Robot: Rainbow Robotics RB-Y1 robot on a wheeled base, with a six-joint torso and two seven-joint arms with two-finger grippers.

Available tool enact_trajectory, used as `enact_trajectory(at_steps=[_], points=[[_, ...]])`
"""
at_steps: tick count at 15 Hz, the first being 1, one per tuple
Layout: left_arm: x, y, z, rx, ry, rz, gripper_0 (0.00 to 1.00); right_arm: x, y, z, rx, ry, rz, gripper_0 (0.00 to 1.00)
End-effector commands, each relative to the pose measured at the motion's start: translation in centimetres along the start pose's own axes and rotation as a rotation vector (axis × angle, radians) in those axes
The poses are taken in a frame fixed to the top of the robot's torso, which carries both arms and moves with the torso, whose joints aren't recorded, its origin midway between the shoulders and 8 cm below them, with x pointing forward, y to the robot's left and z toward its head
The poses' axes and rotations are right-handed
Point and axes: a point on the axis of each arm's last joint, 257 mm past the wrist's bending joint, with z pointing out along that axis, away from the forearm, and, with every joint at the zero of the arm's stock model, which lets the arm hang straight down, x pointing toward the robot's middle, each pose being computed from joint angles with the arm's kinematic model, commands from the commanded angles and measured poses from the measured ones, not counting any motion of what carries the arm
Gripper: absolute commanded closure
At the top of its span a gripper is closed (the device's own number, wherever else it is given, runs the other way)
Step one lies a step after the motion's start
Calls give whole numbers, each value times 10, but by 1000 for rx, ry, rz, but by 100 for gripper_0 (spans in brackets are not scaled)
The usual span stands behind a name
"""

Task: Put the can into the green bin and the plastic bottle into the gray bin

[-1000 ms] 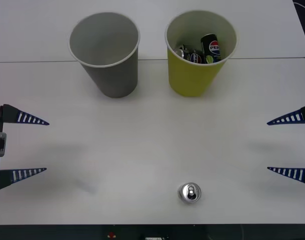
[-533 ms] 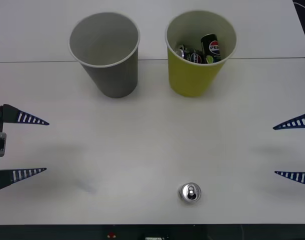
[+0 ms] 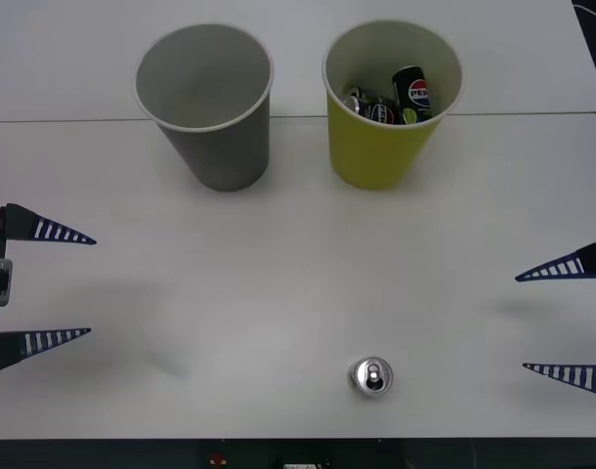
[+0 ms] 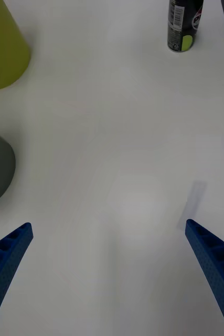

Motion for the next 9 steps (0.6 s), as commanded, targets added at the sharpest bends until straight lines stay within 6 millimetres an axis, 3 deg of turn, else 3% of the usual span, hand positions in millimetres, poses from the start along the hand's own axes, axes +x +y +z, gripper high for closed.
enact_trajectory(at_steps=[1, 9], points=[[0, 0, 0, 0, 0, 0, 0, 2, 9, 12, 3, -42, -28, 0], [0, 0, 0, 0, 0, 0, 0, -2, 35, 60, 23, -143, 13, 0]])
